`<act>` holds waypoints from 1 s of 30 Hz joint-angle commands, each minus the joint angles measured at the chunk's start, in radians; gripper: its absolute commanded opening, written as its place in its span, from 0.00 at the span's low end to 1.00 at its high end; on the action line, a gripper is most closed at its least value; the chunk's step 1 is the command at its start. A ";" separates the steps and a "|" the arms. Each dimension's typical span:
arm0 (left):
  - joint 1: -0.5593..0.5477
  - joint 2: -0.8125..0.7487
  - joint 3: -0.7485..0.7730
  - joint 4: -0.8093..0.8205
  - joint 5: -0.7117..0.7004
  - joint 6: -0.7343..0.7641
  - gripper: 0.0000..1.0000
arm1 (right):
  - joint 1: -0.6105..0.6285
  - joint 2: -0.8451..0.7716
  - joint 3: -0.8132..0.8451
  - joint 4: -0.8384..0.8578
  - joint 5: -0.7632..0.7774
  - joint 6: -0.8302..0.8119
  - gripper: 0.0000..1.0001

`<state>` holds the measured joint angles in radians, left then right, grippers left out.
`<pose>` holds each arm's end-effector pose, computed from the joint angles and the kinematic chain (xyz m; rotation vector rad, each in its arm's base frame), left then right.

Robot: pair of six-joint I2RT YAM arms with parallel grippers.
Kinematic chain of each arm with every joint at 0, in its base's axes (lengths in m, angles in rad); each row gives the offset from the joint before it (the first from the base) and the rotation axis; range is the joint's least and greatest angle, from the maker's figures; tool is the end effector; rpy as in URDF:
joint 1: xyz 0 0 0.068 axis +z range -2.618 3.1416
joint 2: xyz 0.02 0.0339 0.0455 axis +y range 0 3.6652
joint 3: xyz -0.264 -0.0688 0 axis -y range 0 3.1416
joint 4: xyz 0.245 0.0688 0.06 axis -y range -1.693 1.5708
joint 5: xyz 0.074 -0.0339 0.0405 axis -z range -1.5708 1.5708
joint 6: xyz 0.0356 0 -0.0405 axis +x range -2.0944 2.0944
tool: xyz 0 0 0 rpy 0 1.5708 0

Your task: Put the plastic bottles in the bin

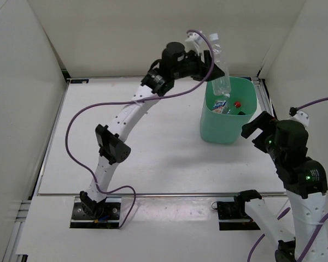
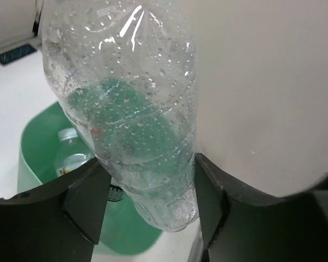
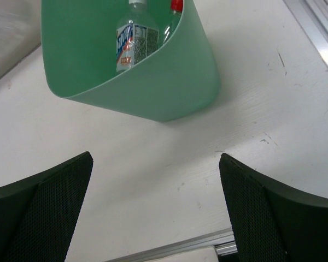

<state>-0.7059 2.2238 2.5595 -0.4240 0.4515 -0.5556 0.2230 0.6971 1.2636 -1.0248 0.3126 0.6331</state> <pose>0.3686 -0.3346 0.4512 0.5098 1.7571 -1.2986 0.0891 0.0090 0.4174 0.6000 1.9213 0.2298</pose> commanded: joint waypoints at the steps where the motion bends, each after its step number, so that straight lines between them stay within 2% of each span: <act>1: -0.041 0.050 0.004 -0.015 -0.126 0.052 0.69 | 0.003 -0.008 0.054 0.008 0.046 -0.039 1.00; 4: -0.069 0.050 -0.048 -0.015 -0.145 0.086 0.76 | 0.003 -0.008 0.063 -0.001 0.055 -0.039 1.00; 6: -0.078 0.034 -0.088 -0.015 -0.181 0.100 0.84 | 0.003 -0.019 0.063 -0.001 0.056 -0.039 1.00; 7: -0.078 0.018 -0.088 -0.015 -0.197 0.100 1.00 | 0.003 -0.019 0.063 -0.001 0.065 -0.039 1.00; 11: -0.051 -0.076 -0.110 -0.015 -0.247 0.079 1.00 | 0.003 -0.008 0.063 -0.038 0.108 -0.021 1.00; 14: -0.023 -0.254 -0.252 -0.015 -0.292 0.092 1.00 | 0.003 0.054 0.092 -0.081 0.163 0.003 1.00; 15: -0.014 -0.374 -0.371 -0.015 -0.350 0.105 1.00 | 0.003 0.079 0.135 -0.157 0.195 0.034 1.00; 17: -0.014 -0.499 -0.511 -0.027 -0.437 0.164 1.00 | -0.007 0.162 0.170 -0.234 0.252 0.101 1.00; 18: -0.014 -0.617 -0.648 -0.036 -0.547 0.183 1.00 | -0.007 0.186 0.192 -0.276 0.261 0.129 1.00; 21: -0.024 -0.774 -0.838 -0.111 -0.742 0.206 1.00 | -0.019 0.263 0.204 -0.285 0.197 0.129 1.00; 22: -0.024 -0.859 -0.945 -0.139 -0.870 0.195 1.00 | -0.019 0.287 0.204 -0.268 0.131 0.088 1.00; 24: -0.014 -0.926 -1.018 -0.223 -1.011 0.123 1.00 | -0.019 0.309 0.177 -0.230 0.089 0.048 1.00; 25: 0.006 -0.973 -1.073 -0.333 -1.159 0.081 1.00 | -0.028 0.336 0.177 -0.257 0.089 0.068 1.00; 27: 0.046 -1.010 -1.114 -0.442 -1.270 -0.004 1.00 | -0.028 0.358 0.186 -0.270 0.089 0.068 1.00; 30: 0.086 -1.072 -1.220 -0.550 -1.430 -0.045 1.00 | -0.028 0.348 0.171 -0.276 0.098 0.018 1.00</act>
<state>-0.6506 1.1370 1.4342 -0.7460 -0.7010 -0.5182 0.2020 1.0744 1.4376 -1.2793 0.4145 0.6964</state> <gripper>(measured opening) 0.998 0.998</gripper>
